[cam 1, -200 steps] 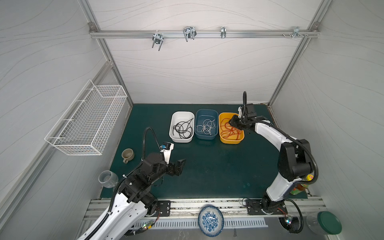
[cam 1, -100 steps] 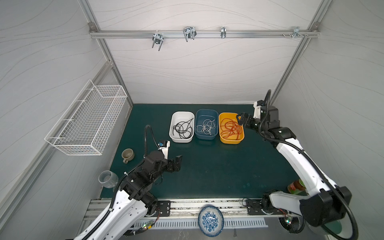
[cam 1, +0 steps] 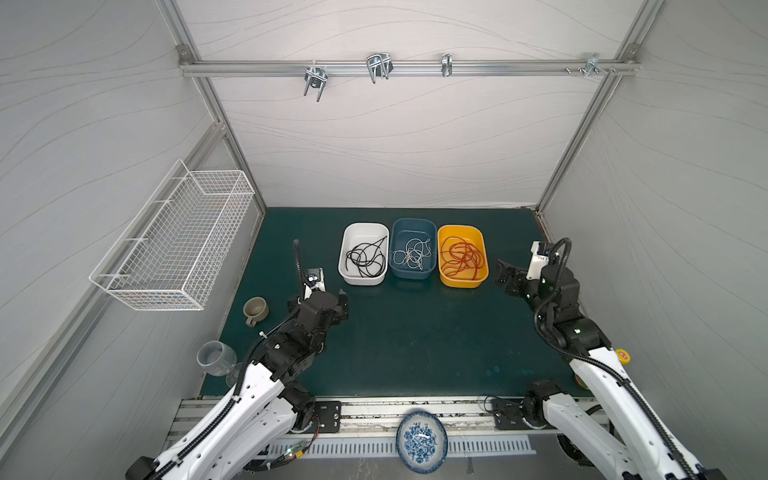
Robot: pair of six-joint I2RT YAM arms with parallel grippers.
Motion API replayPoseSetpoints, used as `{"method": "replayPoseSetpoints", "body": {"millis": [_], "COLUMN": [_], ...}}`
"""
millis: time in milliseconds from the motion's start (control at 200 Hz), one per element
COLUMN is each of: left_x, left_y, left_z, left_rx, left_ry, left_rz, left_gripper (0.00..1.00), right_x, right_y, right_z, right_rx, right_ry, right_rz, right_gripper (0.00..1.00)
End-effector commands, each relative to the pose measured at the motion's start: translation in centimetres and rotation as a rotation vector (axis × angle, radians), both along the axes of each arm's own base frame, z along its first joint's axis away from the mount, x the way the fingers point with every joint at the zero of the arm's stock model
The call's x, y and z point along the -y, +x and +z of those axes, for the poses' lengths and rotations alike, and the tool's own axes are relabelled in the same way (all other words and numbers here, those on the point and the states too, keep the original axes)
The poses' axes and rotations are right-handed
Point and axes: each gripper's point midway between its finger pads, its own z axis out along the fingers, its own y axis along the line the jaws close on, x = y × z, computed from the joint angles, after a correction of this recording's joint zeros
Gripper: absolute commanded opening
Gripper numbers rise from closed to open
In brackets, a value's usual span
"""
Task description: Untangle the cables
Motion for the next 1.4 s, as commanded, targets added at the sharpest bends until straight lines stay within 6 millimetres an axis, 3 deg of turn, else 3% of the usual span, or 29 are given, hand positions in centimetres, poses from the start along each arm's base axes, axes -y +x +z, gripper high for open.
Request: {"method": "replayPoseSetpoints", "body": {"millis": [0,245,405,565,670,880,1000,1135,1190,1270,1326,1396], "left_x": [-2.1,-2.6,-5.8,-6.3,-6.8,-6.9,-6.8,-6.8,-6.6,-7.2,-7.2,-7.3], "left_y": [2.0,5.3,6.9,8.3,8.8,11.1,12.6,13.7,13.5,12.2,12.5,12.8], "left_z": [0.4,-0.3,-3.4,-5.5,-7.0,-6.5,-7.5,-7.8,-7.8,-8.2,-8.3,-9.1], "left_rx": [0.047,0.091,0.072,0.077,0.078,0.186,0.111,0.095,0.121,0.235,0.223,0.206], "left_ry": [0.002,0.051,0.035,0.078,0.047,-0.033,-0.063,-0.084,-0.072,-0.072,-0.075,-0.082], "left_rz": [0.106,0.101,0.213,0.184,0.187,0.144,0.101,0.029,0.014,0.041,0.040,0.039], "left_gripper": [1.00,1.00,1.00,1.00,1.00,1.00,1.00,1.00,1.00,1.00,1.00,1.00], "right_x": [2.2,3.4,4.0,3.7,4.3,4.1,5.3,3.4,3.8,4.9,4.8,4.8], "right_y": [0.8,2.6,4.6,6.5,7.3,8.6,8.9,9.4,9.3,8.1,7.7,7.3], "right_z": [1.0,-2.1,-4.4,-5.1,-7.1,-8.7,-7.7,-7.7,-7.7,-10.5,-12.4,-11.7], "right_rx": [0.085,0.088,0.054,0.096,0.081,0.133,0.212,0.204,0.198,0.005,-0.004,0.102], "right_ry": [-0.112,-0.171,-0.167,-0.176,-0.161,-0.163,-0.112,-0.139,-0.138,-0.120,-0.174,-0.114], "right_rz": [-0.094,-0.145,-0.166,-0.139,-0.152,-0.109,-0.143,-0.018,-0.057,-0.122,-0.105,-0.105], "right_gripper": [0.99,0.99,0.99,0.99,0.99,0.99,0.99,0.99,0.99,0.99,0.99,0.99]}}
